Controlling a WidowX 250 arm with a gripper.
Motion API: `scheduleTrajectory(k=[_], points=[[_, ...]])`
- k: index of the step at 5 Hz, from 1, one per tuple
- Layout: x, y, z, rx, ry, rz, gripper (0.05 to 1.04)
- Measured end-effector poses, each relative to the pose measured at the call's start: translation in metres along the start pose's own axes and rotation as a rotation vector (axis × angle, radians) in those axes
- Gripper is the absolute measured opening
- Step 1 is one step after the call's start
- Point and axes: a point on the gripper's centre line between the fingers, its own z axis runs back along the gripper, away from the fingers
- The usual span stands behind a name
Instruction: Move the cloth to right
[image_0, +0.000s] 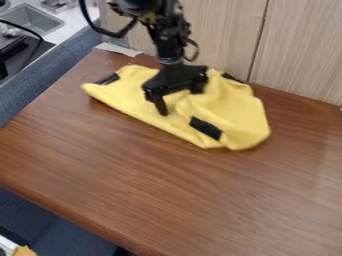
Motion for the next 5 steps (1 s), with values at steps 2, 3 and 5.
scheduleTrajectory(k=[2,3,5], points=[[-0.035,-0.018,0.006,-0.028,0.032,-0.114,1.000],[-0.032,-0.021,0.017,-0.046,0.009,-0.108,1.000],[-0.013,-0.034,0.062,-0.106,-0.066,-0.089,1.001]])
